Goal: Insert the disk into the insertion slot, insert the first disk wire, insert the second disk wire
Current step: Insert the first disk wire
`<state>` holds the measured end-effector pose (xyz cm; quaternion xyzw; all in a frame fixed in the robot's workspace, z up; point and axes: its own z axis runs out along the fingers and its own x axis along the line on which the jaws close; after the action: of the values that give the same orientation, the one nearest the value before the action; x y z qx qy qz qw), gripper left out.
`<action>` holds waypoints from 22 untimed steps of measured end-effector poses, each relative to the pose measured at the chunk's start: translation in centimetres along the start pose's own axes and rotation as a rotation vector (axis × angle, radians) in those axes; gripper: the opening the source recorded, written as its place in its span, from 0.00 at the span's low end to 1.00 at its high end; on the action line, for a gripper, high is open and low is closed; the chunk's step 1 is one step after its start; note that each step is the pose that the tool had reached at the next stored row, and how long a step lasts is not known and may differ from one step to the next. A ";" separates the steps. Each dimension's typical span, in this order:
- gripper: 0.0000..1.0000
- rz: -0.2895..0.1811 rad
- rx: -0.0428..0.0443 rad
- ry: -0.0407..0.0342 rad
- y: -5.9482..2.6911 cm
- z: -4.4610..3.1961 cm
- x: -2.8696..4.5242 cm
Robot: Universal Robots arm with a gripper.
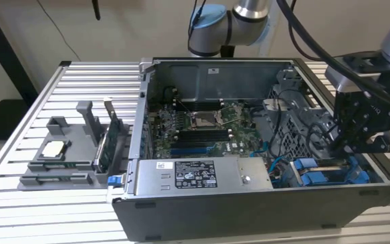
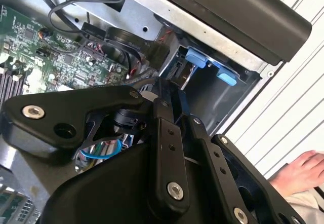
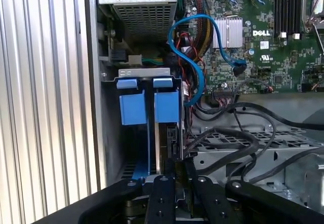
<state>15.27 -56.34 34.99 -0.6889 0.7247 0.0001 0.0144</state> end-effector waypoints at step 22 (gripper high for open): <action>0.19 0.000 -0.0043 0.0002 -0.50 0.21 -0.24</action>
<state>15.79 -56.12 34.80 -0.6889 0.7248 0.0016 0.0129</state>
